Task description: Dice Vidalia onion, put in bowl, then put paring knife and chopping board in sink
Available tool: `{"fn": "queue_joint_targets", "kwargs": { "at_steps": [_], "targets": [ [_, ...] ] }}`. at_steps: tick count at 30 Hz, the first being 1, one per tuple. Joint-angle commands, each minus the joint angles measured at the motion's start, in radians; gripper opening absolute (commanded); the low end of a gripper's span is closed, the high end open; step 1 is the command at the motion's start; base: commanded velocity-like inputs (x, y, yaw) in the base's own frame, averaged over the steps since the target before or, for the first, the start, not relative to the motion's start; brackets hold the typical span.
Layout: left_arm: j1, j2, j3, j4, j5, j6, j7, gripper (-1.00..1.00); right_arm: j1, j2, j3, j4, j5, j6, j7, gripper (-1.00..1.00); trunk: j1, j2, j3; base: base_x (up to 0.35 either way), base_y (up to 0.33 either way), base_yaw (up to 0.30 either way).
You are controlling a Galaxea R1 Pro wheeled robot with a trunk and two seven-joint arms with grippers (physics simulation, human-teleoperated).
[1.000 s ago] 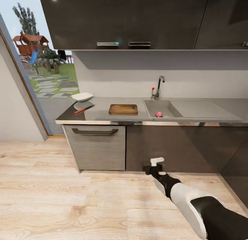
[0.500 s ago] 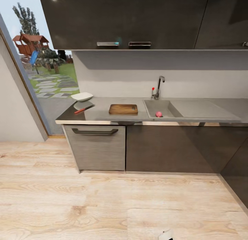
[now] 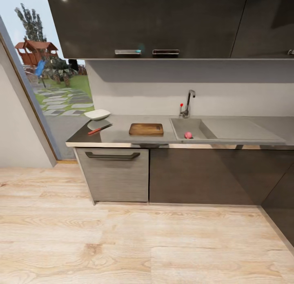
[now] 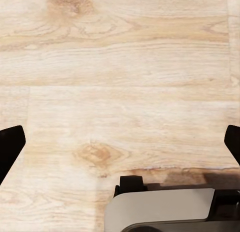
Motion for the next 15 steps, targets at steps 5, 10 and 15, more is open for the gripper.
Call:
{"fn": "queue_joint_targets", "kwargs": {
  "at_steps": [5,10,15],
  "targets": [
    [0.0,0.0,0.001,-0.002,-0.001,-0.002,0.0,1.0,0.001,0.002,0.004,-0.047,-0.002,-0.001,-0.045,1.0,0.0,0.0,-0.001,0.0,0.0,0.0],
    [0.0,-0.003,0.001,-0.003,-0.001,-0.002,0.0,1.0,0.001,0.004,0.005,-0.057,-0.005,-0.004,-0.052,1.0,0.0,0.0,-0.001,0.069,-0.078,0.0],
    [0.0,-0.004,0.001,-0.003,-0.001,-0.002,0.0,1.0,0.001,0.01,0.006,-0.059,-0.006,-0.006,-0.055,1.0,0.0,0.0,-0.001,0.155,-0.225,0.0]
  ]
}}
